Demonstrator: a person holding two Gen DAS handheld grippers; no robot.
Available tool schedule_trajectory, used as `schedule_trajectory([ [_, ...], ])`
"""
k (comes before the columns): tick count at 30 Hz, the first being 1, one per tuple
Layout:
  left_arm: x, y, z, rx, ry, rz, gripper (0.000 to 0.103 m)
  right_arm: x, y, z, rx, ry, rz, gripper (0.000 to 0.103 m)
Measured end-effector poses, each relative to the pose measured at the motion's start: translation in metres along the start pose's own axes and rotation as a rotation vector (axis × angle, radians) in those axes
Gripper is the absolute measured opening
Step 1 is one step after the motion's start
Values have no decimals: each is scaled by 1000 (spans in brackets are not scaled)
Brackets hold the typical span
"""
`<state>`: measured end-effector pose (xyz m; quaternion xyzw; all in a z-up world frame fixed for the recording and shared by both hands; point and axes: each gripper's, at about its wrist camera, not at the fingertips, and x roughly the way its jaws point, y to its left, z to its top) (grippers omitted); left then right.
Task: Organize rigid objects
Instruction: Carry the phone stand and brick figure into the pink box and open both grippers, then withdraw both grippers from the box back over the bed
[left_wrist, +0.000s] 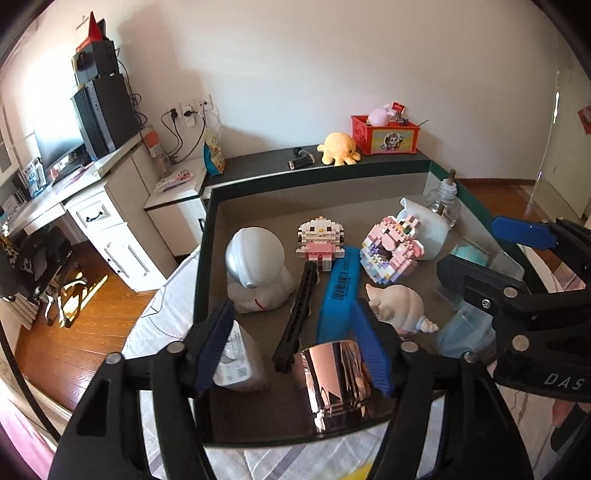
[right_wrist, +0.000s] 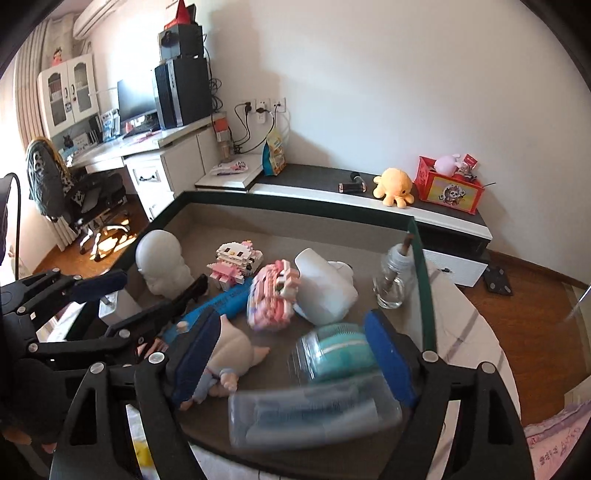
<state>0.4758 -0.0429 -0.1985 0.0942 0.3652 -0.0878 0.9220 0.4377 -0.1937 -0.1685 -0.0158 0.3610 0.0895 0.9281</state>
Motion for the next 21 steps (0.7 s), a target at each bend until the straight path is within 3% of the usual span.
schedule_trajectory([
  [2, -22, -2, -7, 11, -51, 16, 91, -19, 0, -5, 8, -28, 26, 82],
  [6, -72, -5, -23, 12, -142, 41, 102, -64, 8, -20, 31, -93, 56, 88],
  [8, -99, -7, -31, 16, -192, 54, 103, -87, 13, -30, 39, -126, 53, 103],
  [12, -152, -11, -51, -24, -279, 105, 103, -142, 26, -53, 45, -225, 21, 103],
  [16, -199, -8, -74, -94, -338, 76, 103, -189, 40, -77, 40, -294, -36, 103],
  [21, -244, -11, -101, -108, -378, 95, 103, -236, 57, -105, 30, -348, -33, 103],
])
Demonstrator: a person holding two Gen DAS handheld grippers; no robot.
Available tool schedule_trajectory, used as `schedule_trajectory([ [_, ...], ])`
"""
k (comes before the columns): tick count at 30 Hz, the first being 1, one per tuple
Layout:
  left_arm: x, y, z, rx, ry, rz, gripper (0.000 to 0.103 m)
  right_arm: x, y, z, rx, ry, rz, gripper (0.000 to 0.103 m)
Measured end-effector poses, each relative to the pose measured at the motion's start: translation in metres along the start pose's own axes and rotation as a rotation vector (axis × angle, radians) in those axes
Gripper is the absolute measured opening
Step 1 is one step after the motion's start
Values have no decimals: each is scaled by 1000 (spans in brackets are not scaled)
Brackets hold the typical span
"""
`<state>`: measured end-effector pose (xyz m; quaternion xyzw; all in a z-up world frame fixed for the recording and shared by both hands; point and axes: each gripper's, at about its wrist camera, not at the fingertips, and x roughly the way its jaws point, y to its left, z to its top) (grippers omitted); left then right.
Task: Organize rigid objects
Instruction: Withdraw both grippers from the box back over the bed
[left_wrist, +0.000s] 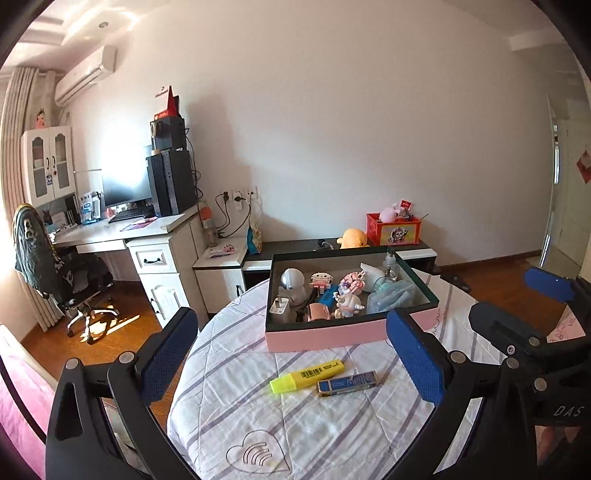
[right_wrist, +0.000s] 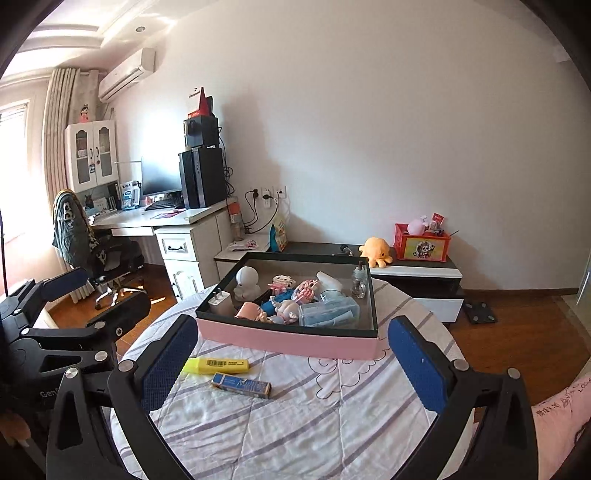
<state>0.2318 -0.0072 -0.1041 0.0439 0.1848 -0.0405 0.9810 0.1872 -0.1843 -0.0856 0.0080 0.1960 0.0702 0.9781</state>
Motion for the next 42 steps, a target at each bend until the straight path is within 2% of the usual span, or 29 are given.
schedule_trajectory([
  [8, -74, 5, -14, -25, -66, 20, 103, -65, 21, -11, 1, -66, -23, 103],
  [18, -110, 9, -18, -30, -107, 29, 103, -103, 36, -14, -16, -99, -33, 103],
  [35, -106, 3, -20, -20, -123, 22, 103, -107, 31, -18, -8, -95, -45, 103],
  [42, -79, 4, -25, -16, -70, 18, 103, -86, 28, -22, 4, -49, -45, 103],
])
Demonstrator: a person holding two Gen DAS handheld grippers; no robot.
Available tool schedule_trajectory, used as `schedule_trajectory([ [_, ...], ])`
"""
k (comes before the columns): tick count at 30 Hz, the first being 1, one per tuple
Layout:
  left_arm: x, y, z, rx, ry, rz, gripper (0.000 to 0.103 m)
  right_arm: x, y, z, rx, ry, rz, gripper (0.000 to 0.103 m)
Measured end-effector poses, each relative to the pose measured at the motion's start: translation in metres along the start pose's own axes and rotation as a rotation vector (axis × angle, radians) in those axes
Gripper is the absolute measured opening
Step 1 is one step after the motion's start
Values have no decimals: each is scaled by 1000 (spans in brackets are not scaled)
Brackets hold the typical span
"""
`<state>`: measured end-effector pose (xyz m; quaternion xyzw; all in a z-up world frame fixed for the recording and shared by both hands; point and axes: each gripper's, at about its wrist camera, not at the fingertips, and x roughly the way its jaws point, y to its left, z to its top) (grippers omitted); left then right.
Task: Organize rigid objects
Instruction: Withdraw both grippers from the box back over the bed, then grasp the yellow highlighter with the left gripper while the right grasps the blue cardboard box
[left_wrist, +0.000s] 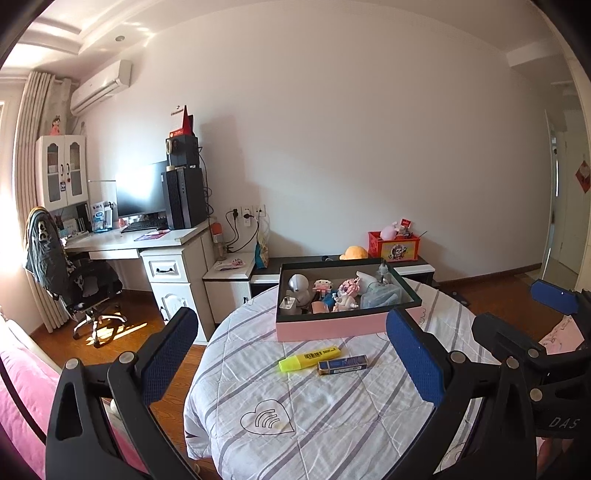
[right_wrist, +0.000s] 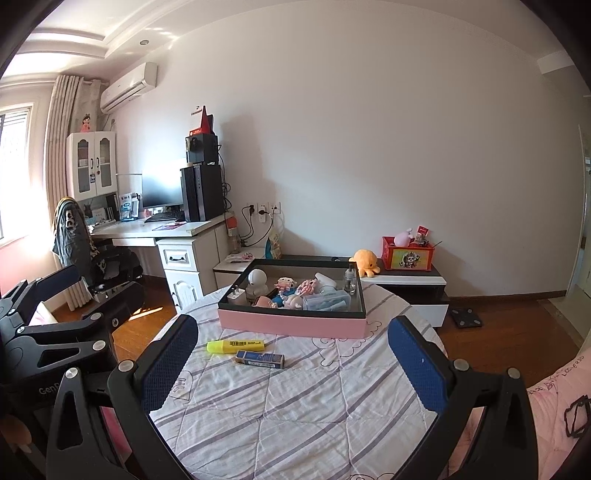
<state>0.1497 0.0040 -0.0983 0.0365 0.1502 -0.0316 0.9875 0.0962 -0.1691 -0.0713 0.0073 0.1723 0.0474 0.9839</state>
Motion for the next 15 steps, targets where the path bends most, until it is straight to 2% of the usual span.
schedule_trajectory([
  [4, 25, 1, -10, 2, 59, -11, 103, 23, -3, -8, 5, 52, 6, 103],
  [15, 112, 4, -57, 8, 291, -21, 103, 107, -9, -44, 18, 246, 34, 103],
])
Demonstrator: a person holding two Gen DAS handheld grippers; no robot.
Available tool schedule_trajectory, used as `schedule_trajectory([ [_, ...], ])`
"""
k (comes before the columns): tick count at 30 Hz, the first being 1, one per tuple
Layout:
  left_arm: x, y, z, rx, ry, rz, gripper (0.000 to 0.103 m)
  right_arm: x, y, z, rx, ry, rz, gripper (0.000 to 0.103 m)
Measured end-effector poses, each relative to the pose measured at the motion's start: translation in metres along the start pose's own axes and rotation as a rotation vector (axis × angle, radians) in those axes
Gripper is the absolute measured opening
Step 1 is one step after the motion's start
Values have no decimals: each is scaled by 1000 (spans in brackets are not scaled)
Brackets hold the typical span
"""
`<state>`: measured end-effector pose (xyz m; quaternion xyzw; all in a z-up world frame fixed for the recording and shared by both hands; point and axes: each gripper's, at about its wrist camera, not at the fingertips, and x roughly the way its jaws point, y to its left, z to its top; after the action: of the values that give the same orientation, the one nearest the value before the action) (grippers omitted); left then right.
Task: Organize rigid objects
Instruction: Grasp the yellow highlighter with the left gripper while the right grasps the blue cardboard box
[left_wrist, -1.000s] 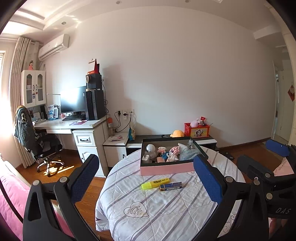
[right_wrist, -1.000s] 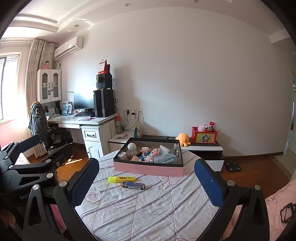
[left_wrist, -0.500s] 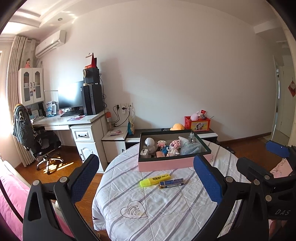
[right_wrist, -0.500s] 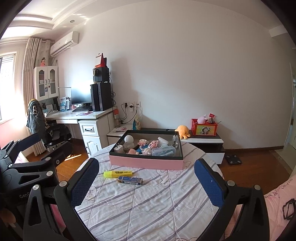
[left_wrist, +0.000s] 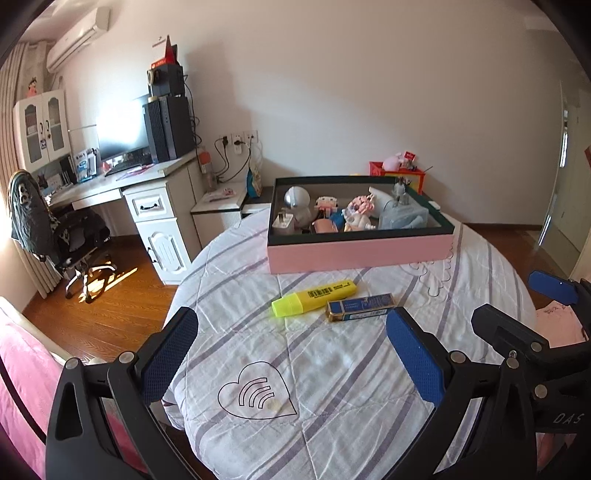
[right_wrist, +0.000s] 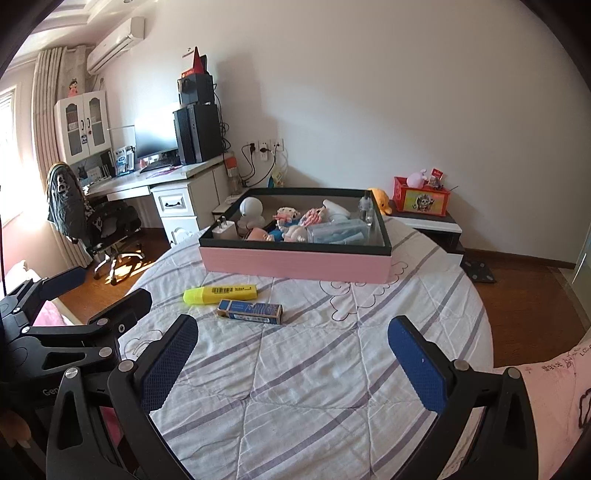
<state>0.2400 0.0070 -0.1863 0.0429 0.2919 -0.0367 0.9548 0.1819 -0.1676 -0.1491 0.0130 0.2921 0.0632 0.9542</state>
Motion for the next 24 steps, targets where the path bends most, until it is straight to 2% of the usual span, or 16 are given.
schedule_trajectory([
  [5, 41, 2, -7, 7, 91, 10, 103, 46, -7, -7, 15, 88, 18, 103],
  [11, 71, 25, -11, -35, 138, 46, 103, 100, -4, -13, 11, 198, 53, 103],
  [17, 84, 50, -15, -84, 150, 128, 103, 137, 14, -7, 12, 261, 80, 103],
  [21, 85, 68, -14, -108, 145, 147, 103, 150, 27, 1, 30, 281, 97, 103],
  [24, 86, 77, -15, -113, 144, 152, 103, 166, 33, 4, 42, 304, 72, 103],
])
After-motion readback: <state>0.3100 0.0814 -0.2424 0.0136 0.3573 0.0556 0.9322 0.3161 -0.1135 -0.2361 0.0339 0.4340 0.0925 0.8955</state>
